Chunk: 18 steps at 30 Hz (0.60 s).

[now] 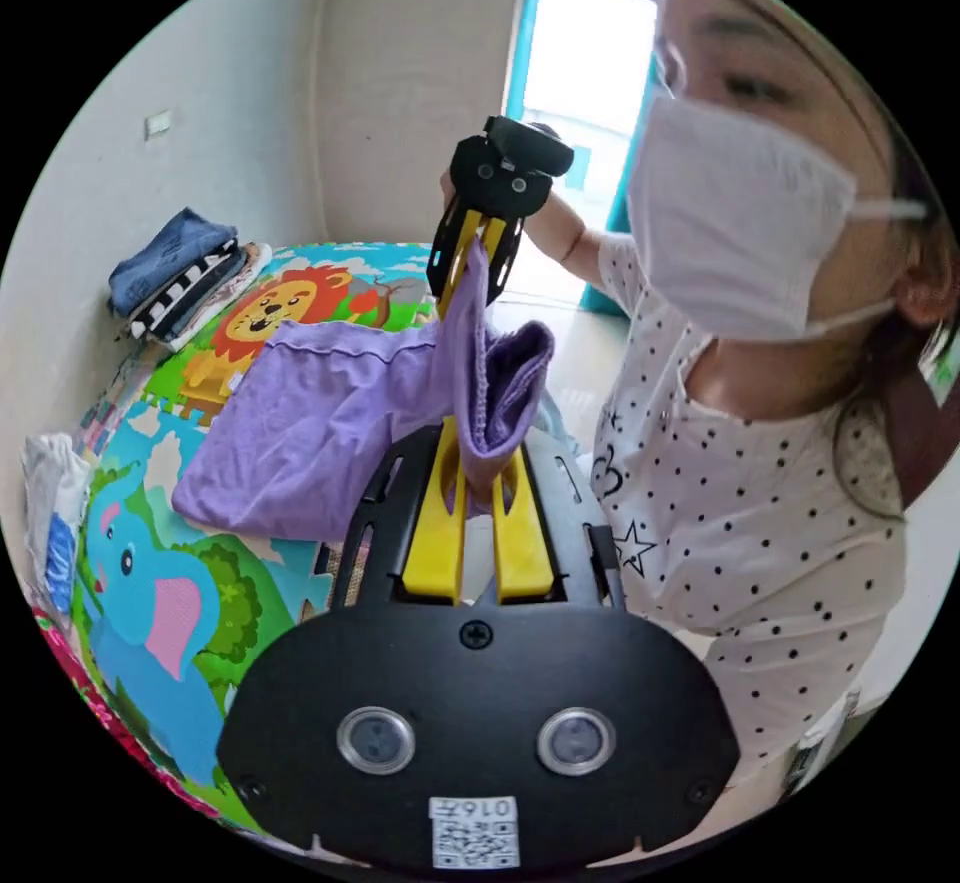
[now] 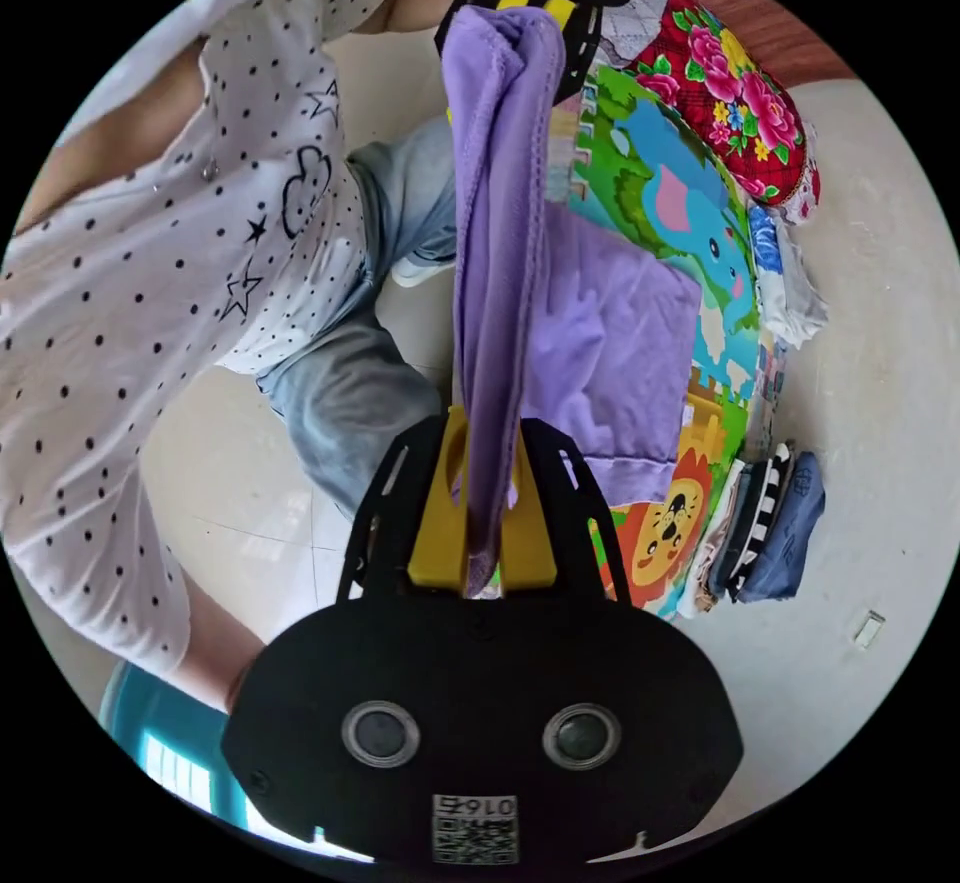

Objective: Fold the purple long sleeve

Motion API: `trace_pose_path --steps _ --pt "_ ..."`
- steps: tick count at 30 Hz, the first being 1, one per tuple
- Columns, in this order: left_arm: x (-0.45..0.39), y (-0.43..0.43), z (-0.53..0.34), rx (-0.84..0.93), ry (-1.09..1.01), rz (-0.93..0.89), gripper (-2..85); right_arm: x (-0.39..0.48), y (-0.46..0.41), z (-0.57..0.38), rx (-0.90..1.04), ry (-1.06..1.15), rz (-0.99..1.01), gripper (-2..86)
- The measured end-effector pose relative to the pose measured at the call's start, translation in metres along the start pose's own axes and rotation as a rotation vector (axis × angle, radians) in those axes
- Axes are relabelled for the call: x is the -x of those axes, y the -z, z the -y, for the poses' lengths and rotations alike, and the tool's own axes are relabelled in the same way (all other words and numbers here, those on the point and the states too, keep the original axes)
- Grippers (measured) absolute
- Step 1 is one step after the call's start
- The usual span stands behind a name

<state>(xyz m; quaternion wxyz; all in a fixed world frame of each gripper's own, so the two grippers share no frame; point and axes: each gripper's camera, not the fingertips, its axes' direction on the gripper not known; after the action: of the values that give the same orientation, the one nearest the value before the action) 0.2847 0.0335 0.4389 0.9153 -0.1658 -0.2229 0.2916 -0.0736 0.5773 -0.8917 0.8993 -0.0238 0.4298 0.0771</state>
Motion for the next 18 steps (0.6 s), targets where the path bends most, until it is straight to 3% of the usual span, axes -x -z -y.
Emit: trace_pose_path --steps 6,10,15,18 --pt "0.156 0.046 0.015 -0.07 0.235 -0.12 0.8 -0.179 -0.024 -0.004 -0.052 0.06 0.22 0.4" --pt "0.271 0.035 0.004 -0.054 0.41 -0.24 1.8 -0.309 -0.1 0.005 -0.001 0.045 0.351 0.8" --pt "0.421 -0.004 -0.046 -0.058 0.782 -0.301 3.5 -0.447 -0.248 0.017 0.16 -0.231 0.615 3.0" --pt "0.459 -0.024 -0.062 -0.011 0.854 -0.333 4.1 -0.495 -0.338 0.011 0.258 -0.416 0.854 3.8"
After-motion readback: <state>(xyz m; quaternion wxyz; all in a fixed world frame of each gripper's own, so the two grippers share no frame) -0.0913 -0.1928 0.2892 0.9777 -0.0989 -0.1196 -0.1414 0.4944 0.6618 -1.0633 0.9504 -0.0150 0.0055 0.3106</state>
